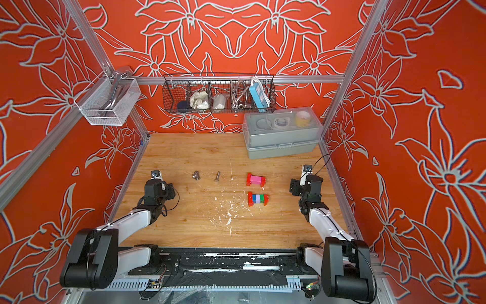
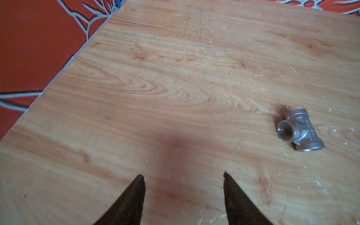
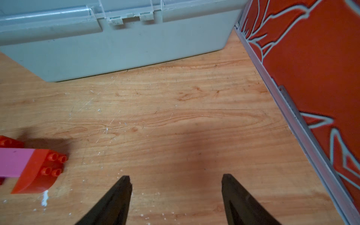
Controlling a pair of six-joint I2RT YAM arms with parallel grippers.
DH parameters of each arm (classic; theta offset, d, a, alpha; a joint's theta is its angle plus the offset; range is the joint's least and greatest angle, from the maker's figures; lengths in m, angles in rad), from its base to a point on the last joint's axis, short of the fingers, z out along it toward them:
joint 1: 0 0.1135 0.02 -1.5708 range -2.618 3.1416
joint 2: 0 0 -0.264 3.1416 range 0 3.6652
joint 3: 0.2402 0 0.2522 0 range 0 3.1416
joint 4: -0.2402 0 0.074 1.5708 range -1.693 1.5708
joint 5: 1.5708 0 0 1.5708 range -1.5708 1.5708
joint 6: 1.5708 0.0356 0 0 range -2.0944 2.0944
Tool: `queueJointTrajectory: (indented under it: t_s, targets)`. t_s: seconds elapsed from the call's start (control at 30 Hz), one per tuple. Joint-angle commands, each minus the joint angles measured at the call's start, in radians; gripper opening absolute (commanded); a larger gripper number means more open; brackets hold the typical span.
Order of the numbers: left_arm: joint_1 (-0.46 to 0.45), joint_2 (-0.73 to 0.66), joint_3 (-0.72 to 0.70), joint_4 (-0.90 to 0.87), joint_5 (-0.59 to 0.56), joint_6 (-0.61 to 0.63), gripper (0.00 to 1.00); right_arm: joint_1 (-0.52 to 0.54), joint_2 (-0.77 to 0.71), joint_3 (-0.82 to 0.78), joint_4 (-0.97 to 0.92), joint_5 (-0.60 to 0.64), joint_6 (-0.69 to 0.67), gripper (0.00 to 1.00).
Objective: Assemble the number 1 with lego
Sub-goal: Reset both arms
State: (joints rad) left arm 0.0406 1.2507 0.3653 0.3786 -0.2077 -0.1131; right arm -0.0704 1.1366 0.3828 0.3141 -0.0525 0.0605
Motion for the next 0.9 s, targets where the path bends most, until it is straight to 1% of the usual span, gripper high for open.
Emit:
queueJointTrajectory:
  t_s: [0.0, 0.07, 0.1, 0.2, 0.27, 0.33, 0.37, 0.4, 0.5, 0.57, 0.73, 0.8, 0.83, 0.87]
  targets:
    - [0.01, 0.037, 0.02, 0.156, 0.027, 0.018, 0.63, -0.008, 0.014, -0.054, 0.224, 0.008, -0.049, 0.78]
    - [0.01, 0.078, -0.021, 0.266, 0.075, 0.031, 0.64, -0.007, 0.033, -0.089, 0.324, -0.007, -0.011, 0.78]
    - [0.01, 0.093, -0.032, 0.302, 0.09, 0.038, 0.64, -0.007, 0.043, -0.096, 0.352, -0.009, 0.001, 0.99]
    - [0.011, 0.118, -0.028, 0.316, 0.116, 0.048, 0.65, -0.005, 0.091, -0.091, 0.386, 0.021, 0.008, 0.99]
    - [0.009, 0.124, -0.04, 0.337, 0.134, 0.056, 0.65, -0.004, 0.138, -0.082, 0.405, 0.019, 0.006, 1.0]
    - [0.008, 0.147, -0.073, 0.412, 0.143, 0.06, 0.66, 0.003, 0.187, -0.073, 0.434, 0.007, -0.006, 0.99]
    - [0.007, 0.153, -0.082, 0.438, 0.146, 0.064, 0.66, 0.014, 0.194, -0.064, 0.421, 0.007, -0.017, 0.99]
    - [0.007, 0.147, -0.082, 0.428, 0.144, 0.063, 0.66, 0.026, 0.209, -0.064, 0.434, 0.021, -0.026, 0.99]
    - [0.007, 0.149, -0.079, 0.424, 0.142, 0.062, 0.69, 0.037, 0.276, -0.094, 0.557, 0.015, -0.035, 0.99]
    - [0.007, 0.151, -0.078, 0.426, 0.142, 0.062, 0.71, 0.04, 0.259, -0.084, 0.509, 0.016, -0.042, 0.99]
    - [0.007, 0.151, -0.077, 0.424, 0.14, 0.061, 0.73, 0.043, 0.27, -0.078, 0.512, 0.02, -0.045, 0.99]
    - [0.008, 0.153, -0.077, 0.423, 0.14, 0.061, 0.79, 0.044, 0.268, -0.078, 0.506, 0.022, -0.044, 0.99]
    - [0.007, 0.15, -0.078, 0.425, 0.14, 0.062, 0.99, 0.044, 0.269, -0.077, 0.506, 0.023, -0.045, 0.99]
    - [0.006, 0.148, -0.078, 0.424, 0.14, 0.062, 1.0, 0.044, 0.265, -0.076, 0.5, 0.025, -0.044, 0.99]
